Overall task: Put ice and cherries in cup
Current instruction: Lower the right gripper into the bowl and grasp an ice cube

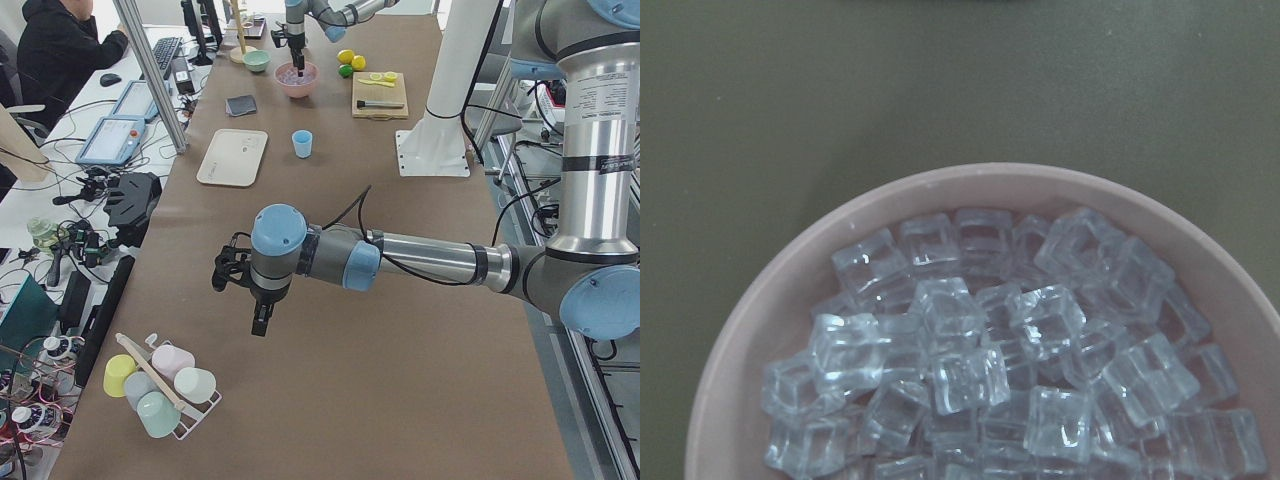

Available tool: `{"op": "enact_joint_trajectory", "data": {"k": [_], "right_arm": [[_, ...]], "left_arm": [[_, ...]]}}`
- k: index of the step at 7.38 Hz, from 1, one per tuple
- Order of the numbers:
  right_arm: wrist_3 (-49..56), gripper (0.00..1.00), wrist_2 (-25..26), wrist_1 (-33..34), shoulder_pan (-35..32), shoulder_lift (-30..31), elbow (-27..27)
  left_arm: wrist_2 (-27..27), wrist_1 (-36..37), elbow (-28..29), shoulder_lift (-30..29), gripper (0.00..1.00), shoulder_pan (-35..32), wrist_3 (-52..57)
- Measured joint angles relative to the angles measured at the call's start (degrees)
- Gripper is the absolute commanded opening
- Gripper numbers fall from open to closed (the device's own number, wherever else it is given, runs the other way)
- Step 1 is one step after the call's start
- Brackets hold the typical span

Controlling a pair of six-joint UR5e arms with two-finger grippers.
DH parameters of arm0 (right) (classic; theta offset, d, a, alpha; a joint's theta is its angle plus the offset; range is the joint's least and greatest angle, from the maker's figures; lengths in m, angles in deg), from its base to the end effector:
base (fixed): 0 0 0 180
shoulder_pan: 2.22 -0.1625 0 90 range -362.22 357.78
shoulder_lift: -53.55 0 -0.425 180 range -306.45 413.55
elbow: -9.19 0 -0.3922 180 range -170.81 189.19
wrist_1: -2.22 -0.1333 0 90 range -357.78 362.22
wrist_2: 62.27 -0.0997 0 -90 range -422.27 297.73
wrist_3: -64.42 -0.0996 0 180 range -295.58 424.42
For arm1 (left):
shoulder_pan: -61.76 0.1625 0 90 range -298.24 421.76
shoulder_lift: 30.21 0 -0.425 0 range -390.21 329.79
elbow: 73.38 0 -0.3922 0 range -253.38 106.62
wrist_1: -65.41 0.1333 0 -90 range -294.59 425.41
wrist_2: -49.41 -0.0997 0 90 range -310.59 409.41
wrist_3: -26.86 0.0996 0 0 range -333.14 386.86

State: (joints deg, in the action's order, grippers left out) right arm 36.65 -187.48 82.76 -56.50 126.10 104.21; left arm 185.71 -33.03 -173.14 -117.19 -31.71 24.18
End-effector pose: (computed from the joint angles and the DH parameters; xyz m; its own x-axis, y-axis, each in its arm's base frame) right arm -0.2989 -0.5457 0.4344 0.6603 -0.3201 0.6794 0.2123 0.9473 0.2400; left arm -0.0903 -0.4767 0.5812 0.6976 0.1019 -0.7092 0.0911 0.9692 0.2289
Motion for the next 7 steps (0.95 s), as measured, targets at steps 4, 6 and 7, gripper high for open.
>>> {"op": "enact_joint_trajectory", "data": {"k": [4, 6, 7], "right_arm": [[-0.84, 0.78, 2.00, -0.90, 0.93, 0.78, -0.77], [-0.94, 0.73, 2.53, -0.91, 1.20, 1.42, -0.70], [-0.98, 0.72, 2.57, -0.92, 1.38, 1.62, -0.65]], "left_arm": [[0.29, -0.08, -0.43, 0.39, 0.98, -0.64, 0.07], [0.43, -0.08, -0.47, 0.40, 0.98, -0.66, 0.05], [0.45, -0.08, -0.48, 0.41, 0.98, -0.66, 0.05]]}}
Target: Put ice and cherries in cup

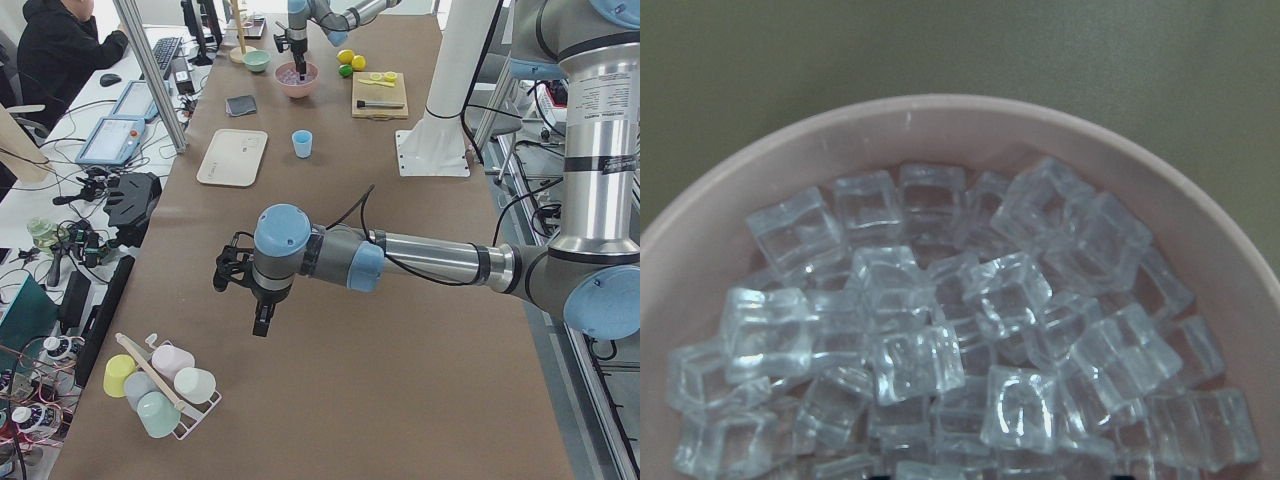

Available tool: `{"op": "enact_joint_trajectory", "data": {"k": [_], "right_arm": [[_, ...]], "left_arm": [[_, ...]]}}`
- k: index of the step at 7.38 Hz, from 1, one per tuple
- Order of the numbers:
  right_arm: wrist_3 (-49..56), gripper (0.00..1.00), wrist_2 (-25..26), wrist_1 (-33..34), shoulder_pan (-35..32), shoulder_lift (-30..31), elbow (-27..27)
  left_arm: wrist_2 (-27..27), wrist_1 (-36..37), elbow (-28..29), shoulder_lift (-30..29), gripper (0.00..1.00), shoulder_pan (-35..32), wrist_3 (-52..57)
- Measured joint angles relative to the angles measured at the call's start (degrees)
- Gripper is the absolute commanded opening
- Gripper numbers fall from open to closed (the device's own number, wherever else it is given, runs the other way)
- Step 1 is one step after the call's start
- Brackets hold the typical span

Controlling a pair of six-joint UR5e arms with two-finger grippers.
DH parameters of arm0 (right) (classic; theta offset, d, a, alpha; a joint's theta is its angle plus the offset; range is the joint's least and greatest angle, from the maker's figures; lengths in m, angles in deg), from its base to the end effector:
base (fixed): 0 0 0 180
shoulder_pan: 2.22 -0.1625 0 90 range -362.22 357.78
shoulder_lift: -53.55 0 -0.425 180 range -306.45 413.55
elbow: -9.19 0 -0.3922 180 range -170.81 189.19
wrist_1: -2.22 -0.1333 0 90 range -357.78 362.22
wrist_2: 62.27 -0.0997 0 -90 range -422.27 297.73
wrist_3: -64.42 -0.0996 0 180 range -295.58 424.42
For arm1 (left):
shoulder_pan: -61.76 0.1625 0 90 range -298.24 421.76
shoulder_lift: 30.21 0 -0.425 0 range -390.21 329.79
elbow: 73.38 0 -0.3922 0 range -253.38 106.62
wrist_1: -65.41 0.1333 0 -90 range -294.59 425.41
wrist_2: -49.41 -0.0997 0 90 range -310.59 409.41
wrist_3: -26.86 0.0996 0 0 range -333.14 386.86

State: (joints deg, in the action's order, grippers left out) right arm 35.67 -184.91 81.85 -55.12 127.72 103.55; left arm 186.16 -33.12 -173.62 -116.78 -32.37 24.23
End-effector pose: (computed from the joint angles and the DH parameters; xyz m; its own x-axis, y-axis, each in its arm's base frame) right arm -0.3060 -0.5365 0.4575 0.6936 -0.3067 0.6517 0.2119 0.9517 0.2224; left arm -0.0950 -0.4726 0.5797 0.6934 0.0986 -0.7138 0.1014 0.9674 0.2320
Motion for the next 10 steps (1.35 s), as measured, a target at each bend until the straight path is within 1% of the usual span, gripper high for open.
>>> {"op": "enact_joint_trajectory", "data": {"k": [1, 2, 3, 4, 5, 10], "right_arm": [[-0.08, 0.68, 0.09, 0.01, 0.31, 0.12, -0.03], [-0.21, 0.58, 0.21, 0.00, 0.68, 0.15, -0.08], [-0.34, 0.29, 0.32, 0.00, 0.86, 0.16, -0.10], [-0.37, 0.04, 0.36, 0.00, 0.98, 0.18, -0.13], [-0.36, 0.00, 0.49, -0.01, 1.00, 0.21, -0.07], [-0.34, 0.00, 0.74, 0.13, 0.48, 0.11, 2.11]], "left_arm": [[0.00, -0.02, 0.00, 0.03, 0.98, 0.00, -0.02], [0.01, -0.06, 0.00, 0.06, 0.98, 0.00, -0.08], [0.01, -0.08, 0.02, 0.07, 0.98, 0.00, -0.13], [0.01, -0.10, 0.10, 0.08, 0.98, 0.00, -0.16], [0.01, -0.14, 0.19, 0.08, 0.98, 0.00, -0.17], [0.01, -0.18, 0.29, 0.09, 0.98, 0.00, -0.17]]}}
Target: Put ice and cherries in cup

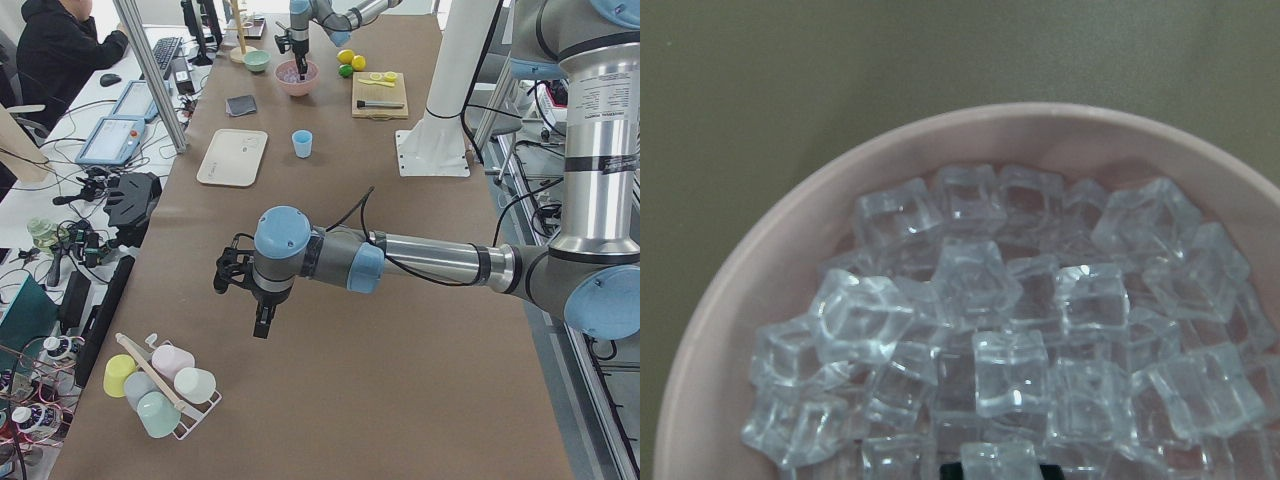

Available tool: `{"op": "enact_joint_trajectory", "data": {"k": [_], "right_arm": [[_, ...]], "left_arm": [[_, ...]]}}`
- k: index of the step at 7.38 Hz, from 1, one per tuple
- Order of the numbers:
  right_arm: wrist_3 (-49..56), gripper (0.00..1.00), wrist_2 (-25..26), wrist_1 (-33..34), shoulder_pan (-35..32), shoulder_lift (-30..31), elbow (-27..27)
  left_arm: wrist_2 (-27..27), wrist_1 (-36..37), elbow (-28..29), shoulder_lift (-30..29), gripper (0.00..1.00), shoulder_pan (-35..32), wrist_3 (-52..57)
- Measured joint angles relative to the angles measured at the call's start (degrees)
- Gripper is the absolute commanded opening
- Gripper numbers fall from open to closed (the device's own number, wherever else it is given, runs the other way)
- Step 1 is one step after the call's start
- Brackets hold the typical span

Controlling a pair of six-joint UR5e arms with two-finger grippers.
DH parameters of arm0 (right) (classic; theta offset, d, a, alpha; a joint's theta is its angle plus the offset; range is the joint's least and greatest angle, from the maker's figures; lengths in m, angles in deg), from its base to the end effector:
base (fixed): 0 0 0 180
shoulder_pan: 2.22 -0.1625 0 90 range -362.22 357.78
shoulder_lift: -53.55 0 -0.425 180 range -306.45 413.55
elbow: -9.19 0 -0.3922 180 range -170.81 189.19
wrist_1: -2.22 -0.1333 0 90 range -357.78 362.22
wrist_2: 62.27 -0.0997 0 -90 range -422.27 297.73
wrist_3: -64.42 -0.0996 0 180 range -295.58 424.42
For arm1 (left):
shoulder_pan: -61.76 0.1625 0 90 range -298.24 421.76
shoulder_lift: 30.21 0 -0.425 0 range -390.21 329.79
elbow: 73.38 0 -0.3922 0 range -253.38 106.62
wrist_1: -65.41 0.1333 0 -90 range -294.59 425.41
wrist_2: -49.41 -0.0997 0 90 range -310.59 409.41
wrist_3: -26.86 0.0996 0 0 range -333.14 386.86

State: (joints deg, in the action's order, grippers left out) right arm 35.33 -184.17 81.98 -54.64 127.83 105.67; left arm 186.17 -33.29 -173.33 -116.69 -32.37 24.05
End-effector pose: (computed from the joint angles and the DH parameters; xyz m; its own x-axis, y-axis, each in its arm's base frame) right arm -0.3067 -0.5309 0.4413 0.6871 -0.3236 0.6505 0.2067 0.9454 0.2519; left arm -0.0950 -0.4721 0.5826 0.6927 0.0929 -0.7152 0.1036 0.9686 0.2262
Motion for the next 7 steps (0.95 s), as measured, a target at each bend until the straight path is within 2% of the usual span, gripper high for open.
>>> {"op": "enact_joint_trajectory", "data": {"k": [2, 4, 5, 7], "right_arm": [[-0.52, 0.00, -0.97, 4.18, -2.32, -2.14, 5.09], [-6.81, 0.00, -2.05, 15.28, -1.19, -12.12, 8.52], [-12.55, 0.00, -1.13, 18.57, 1.96, -16.86, 9.02], [-23.89, 0.00, 5.72, 20.34, 11.69, -24.79, 6.74]], "left_arm": [[0.06, 0.02, -0.01, 0.02, 0.98, 0.00, 0.00], [0.08, -0.11, -0.21, 0.29, 0.98, 0.01, 0.00], [0.09, -0.20, -0.49, 0.43, 0.98, -0.06, 0.00], [0.09, -0.25, -0.81, 0.37, 0.98, -0.18, 0.00]]}}
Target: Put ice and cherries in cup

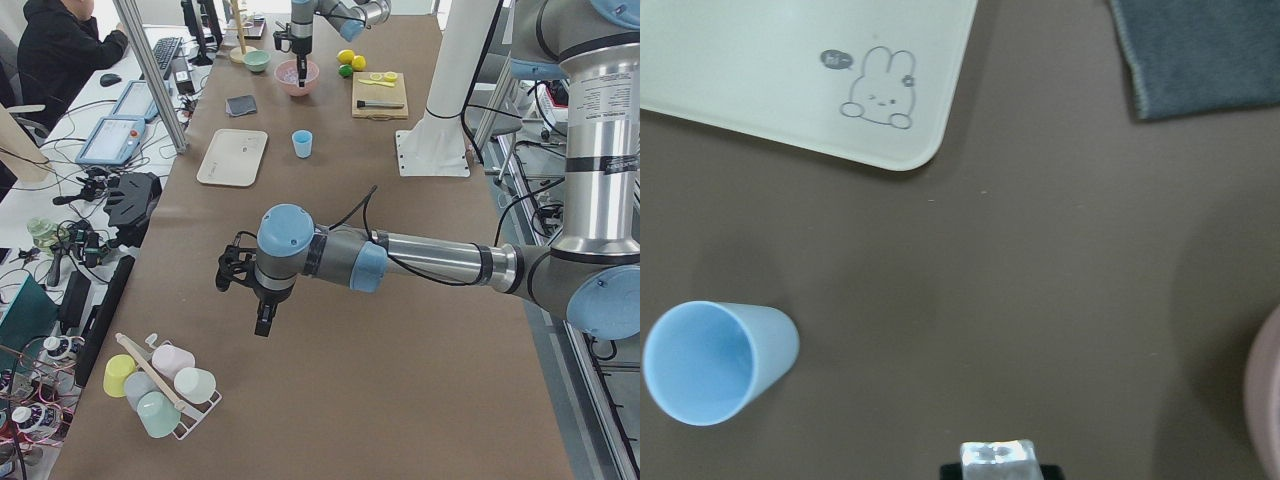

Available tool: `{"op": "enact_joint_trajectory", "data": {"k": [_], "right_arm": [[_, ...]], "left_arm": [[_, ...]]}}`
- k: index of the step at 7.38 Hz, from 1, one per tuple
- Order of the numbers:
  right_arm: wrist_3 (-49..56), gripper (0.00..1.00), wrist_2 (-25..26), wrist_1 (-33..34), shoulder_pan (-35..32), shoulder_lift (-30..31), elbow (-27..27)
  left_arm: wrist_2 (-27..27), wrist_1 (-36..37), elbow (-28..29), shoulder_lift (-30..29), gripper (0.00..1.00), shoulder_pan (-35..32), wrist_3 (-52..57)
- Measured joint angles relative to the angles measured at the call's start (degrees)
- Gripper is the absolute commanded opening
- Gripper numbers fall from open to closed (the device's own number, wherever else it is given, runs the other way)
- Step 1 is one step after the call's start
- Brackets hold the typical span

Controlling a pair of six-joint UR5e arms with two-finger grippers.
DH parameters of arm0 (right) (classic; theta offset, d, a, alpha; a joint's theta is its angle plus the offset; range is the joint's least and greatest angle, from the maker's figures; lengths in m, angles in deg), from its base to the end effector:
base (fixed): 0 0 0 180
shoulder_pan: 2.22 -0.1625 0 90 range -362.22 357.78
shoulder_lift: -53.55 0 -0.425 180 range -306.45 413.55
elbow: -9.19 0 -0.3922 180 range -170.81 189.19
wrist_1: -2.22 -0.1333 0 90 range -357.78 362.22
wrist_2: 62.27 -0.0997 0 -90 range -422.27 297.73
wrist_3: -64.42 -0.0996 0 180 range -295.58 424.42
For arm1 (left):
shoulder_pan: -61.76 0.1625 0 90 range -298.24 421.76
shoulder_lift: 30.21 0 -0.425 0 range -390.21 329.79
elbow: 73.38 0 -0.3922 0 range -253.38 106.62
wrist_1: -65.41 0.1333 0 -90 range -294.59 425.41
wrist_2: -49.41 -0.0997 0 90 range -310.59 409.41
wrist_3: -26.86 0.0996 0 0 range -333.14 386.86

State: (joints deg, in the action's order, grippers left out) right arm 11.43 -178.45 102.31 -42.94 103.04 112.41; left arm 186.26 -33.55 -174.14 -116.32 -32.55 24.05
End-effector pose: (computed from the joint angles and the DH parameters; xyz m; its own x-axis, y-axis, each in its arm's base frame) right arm -0.4282 -0.4865 0.1653 0.6515 -0.1520 0.7433 0.0469 0.9859 0.1605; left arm -0.0962 -0.4692 0.5779 0.6926 0.0998 -0.7144 0.1064 0.9654 0.2380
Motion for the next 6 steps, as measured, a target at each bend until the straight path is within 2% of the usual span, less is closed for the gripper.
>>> {"op": "enact_joint_trajectory", "data": {"k": [3, 6], "right_arm": [[-9.39, 0.00, 9.57, -0.10, 9.58, -9.99, -9.82], [-10.74, 0.00, 13.58, -6.97, 11.64, -13.06, -18.96]], "left_arm": [[0.04, -0.03, 0.06, -0.77, 0.98, 0.07, -0.08], [-0.08, -0.15, 0.28, -0.78, 0.98, 0.34, -0.07]]}}
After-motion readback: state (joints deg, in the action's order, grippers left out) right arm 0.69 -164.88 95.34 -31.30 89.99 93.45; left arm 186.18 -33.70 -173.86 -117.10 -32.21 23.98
